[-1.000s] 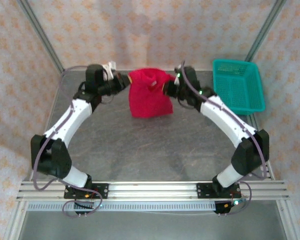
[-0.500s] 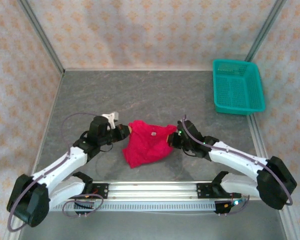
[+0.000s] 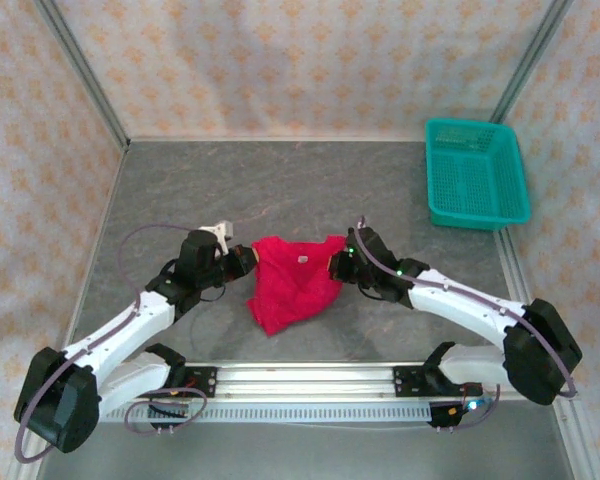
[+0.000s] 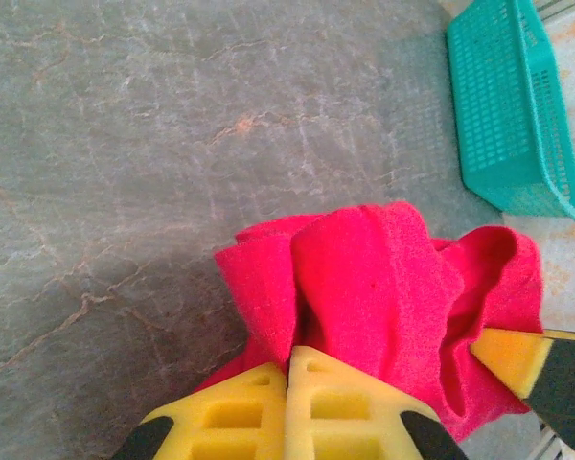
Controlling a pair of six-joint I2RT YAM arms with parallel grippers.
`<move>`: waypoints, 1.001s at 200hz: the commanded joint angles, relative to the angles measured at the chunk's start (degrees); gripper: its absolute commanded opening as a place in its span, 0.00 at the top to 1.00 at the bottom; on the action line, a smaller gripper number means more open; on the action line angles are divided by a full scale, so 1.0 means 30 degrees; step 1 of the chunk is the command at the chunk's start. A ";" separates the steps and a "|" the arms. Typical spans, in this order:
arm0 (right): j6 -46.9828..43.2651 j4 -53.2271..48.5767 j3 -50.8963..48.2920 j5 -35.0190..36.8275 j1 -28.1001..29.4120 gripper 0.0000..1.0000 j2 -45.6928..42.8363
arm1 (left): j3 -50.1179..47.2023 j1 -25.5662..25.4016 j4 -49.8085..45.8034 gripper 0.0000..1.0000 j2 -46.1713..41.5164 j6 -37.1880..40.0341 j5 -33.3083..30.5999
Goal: Fold the inside-out t-shirt
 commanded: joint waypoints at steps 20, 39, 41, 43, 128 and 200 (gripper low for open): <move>-0.0145 -0.1679 0.3277 0.1737 -0.0954 1.00 0.1120 | 0.3142 0.0015 -0.0668 1.00 0.1358 -0.0490 -0.0691; -0.0492 -0.3597 0.6308 0.2273 -0.2132 1.00 0.2396 | 0.6638 0.0114 -0.2115 1.00 0.3433 0.0629 -0.0691; -0.0607 -0.3728 0.6682 0.2307 -0.2265 1.00 0.2574 | 0.7111 0.0128 -0.2318 1.00 0.3729 0.0774 -0.0656; -0.0724 -0.3892 0.7039 0.2323 -0.2364 1.00 0.2765 | 0.7574 0.0153 -0.2501 1.00 0.4023 0.0906 -0.0617; -0.5465 -0.5990 2.3174 0.1802 -0.6373 1.00 1.2418 | 3.0789 0.3319 -0.4781 1.00 2.0689 0.0667 0.5058; -0.6115 0.1538 1.5214 -0.0760 -0.6059 1.00 1.2416 | 2.2899 0.2813 0.6939 1.00 2.0862 -0.0465 0.7663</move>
